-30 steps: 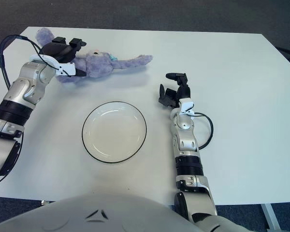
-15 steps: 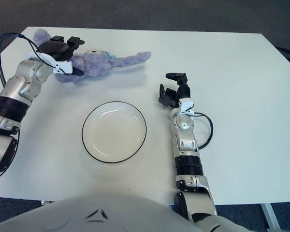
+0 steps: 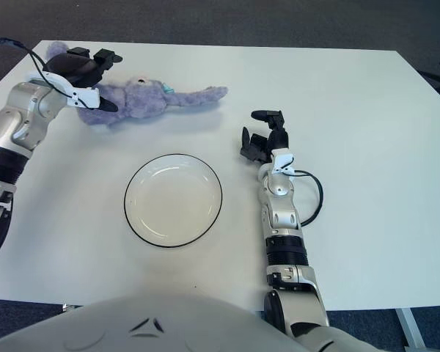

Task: Put the doll into the plate.

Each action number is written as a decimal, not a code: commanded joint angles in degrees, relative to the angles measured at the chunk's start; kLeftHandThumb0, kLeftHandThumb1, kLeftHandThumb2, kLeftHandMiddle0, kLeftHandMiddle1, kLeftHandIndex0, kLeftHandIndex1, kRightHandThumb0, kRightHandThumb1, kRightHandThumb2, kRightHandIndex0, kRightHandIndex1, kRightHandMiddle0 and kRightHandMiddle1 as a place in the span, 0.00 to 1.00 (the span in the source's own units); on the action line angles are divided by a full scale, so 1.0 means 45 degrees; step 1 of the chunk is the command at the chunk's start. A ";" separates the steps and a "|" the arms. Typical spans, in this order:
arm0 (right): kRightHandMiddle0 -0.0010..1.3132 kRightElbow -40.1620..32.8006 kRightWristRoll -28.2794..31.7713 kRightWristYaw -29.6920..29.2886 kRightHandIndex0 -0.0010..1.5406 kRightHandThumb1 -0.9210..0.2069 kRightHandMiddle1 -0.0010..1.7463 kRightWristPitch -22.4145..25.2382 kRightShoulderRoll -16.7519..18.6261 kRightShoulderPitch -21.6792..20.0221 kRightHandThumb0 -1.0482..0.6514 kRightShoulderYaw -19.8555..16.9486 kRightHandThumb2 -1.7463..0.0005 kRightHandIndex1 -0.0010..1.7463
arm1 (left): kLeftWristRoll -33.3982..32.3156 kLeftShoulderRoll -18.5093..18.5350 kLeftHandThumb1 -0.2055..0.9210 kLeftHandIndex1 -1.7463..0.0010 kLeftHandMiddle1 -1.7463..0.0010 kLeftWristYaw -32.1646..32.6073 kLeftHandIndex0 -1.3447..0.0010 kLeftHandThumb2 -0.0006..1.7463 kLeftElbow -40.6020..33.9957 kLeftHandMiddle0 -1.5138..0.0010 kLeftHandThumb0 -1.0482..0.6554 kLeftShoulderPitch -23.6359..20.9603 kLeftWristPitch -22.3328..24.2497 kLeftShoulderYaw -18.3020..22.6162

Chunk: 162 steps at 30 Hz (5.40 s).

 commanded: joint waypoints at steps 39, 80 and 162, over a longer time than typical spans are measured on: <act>0.08 0.1256 -0.0145 -0.0072 0.81 0.35 0.81 0.0169 0.0088 0.0174 0.38 0.0087 0.41 1.00 | 0.0240 0.1676 0.57 0.67 0.78 -0.2022 1.00 0.42 -0.0119 0.99 0.15 -0.2277 -0.1256 -0.0062; 0.06 0.0999 0.0147 0.0280 0.79 0.35 0.82 0.0274 0.0027 0.0203 0.39 0.0033 0.39 1.00 | 0.0770 0.2267 0.38 0.63 0.69 -0.1534 1.00 0.56 0.1039 0.97 0.30 -0.2277 -0.1454 -0.0774; 0.01 0.0437 -0.4062 0.1746 0.12 0.39 0.78 0.2223 -0.1557 -0.6086 0.30 0.3592 0.44 0.71 | 0.4524 0.0417 0.29 0.00 0.21 0.7930 0.48 0.81 0.3190 0.49 0.61 -0.1433 0.0238 -0.2990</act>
